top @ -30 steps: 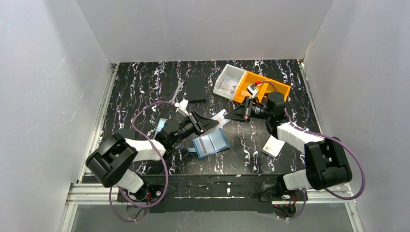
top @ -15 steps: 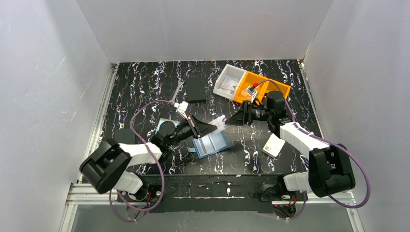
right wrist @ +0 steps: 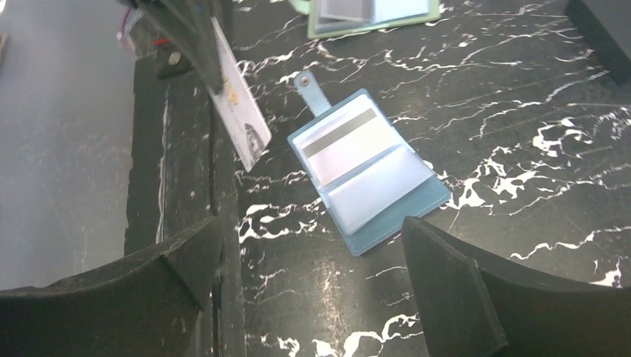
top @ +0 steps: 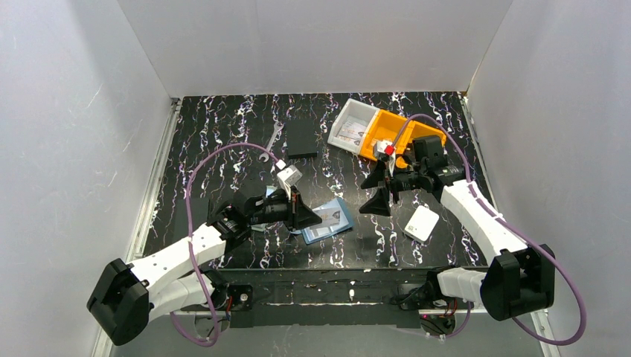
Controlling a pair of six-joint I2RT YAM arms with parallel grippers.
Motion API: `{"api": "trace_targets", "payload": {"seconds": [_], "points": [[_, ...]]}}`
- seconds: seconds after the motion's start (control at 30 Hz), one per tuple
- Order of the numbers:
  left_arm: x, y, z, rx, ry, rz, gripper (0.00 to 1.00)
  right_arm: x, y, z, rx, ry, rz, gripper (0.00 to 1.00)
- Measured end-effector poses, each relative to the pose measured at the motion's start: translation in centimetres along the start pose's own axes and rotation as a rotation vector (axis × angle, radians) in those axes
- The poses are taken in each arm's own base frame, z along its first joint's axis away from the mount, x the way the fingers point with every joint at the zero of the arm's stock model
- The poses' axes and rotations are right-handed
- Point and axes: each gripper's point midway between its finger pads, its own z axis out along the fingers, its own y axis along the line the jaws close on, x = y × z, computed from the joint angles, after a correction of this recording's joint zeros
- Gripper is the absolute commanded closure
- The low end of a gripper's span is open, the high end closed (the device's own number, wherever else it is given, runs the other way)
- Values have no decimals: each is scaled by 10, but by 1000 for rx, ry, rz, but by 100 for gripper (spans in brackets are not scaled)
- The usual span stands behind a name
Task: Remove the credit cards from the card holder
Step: Place the credit card in the storage box.
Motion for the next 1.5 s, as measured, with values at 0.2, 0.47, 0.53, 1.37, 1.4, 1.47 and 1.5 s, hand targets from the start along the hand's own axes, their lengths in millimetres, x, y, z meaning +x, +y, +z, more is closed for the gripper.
{"api": "trace_targets", "payload": {"seconds": [0.2,0.47,0.53,1.37,1.4,1.47,1.5], "points": [[17,2,-2,-22,97,39,100,1,8,-2,-83,52,-96,2],[20,0,6,-52,165,101,100,4,16,-7,-147,118,-196,2],[20,-1,8,-55,174,114,100,3,17,-8,-156,124,-217,2],[17,-4,12,-68,189,161,100,-1,43,22,-295,253,-388,7],[16,-5,12,-66,188,164,100,-3,44,23,-298,254,-390,8],[11,-7,13,-62,180,174,100,-7,45,26,-308,255,-395,12],[9,-8,14,-59,178,178,100,-8,46,27,-313,255,-397,15]]}}
